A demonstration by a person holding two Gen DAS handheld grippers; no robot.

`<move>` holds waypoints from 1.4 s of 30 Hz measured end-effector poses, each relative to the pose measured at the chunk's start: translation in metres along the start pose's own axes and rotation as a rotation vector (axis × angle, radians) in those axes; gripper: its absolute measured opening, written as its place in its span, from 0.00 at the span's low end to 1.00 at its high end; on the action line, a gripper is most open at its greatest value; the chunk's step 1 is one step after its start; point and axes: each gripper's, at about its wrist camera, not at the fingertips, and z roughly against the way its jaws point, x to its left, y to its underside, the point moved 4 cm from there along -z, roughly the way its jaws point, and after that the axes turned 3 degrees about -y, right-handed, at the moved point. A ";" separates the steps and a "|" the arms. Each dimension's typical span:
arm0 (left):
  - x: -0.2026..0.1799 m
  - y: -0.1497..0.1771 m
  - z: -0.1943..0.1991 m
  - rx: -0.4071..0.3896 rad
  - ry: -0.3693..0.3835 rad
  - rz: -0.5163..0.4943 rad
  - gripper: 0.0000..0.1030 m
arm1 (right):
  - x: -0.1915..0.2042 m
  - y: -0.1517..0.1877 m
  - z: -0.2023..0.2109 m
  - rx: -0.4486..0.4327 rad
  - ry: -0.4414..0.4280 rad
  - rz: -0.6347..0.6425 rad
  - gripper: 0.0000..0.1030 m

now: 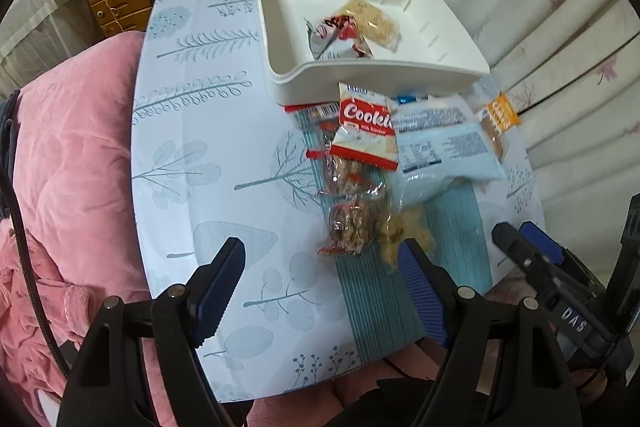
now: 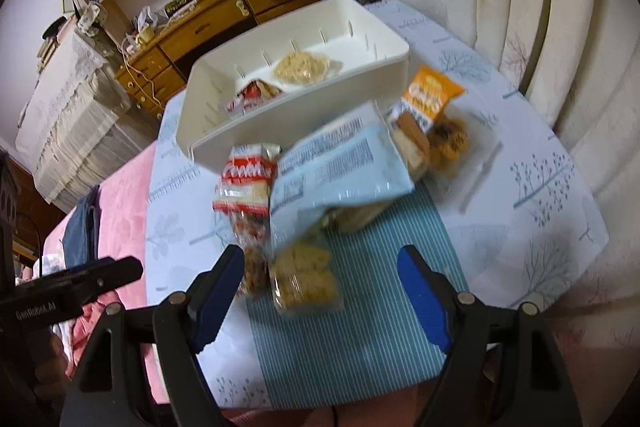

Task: Organize snacks
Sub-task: 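Withdraw both tools from the tray back toward the snack pile, then grasp the brown nut bag with left tool while right tool grasps the crumbly snack bag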

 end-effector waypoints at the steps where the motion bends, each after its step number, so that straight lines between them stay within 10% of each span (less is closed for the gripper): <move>1: -0.001 0.000 -0.003 0.008 -0.001 -0.003 0.75 | -0.001 0.004 -0.004 0.014 0.006 0.007 0.77; 42: -0.033 -0.032 -0.159 0.427 -0.032 0.016 0.65 | 0.005 0.016 -0.120 0.511 -0.157 0.220 0.64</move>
